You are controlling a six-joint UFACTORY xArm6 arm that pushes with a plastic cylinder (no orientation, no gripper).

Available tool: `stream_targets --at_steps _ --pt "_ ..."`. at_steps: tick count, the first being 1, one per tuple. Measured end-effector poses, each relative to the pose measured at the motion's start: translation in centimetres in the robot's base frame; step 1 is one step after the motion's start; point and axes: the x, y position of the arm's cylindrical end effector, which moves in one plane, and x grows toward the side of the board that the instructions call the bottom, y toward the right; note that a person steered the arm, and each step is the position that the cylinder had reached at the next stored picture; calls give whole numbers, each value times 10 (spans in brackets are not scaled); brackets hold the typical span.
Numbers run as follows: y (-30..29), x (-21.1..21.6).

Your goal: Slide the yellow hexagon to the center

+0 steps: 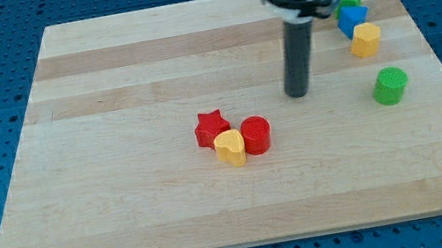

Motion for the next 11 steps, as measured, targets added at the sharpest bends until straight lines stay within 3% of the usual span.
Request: stream_targets --at_steps 3,4,6,8,11 --pt "131 -25" --pt "149 -44" --pt "120 -66" --pt "39 -66" --pt "-46 -31"
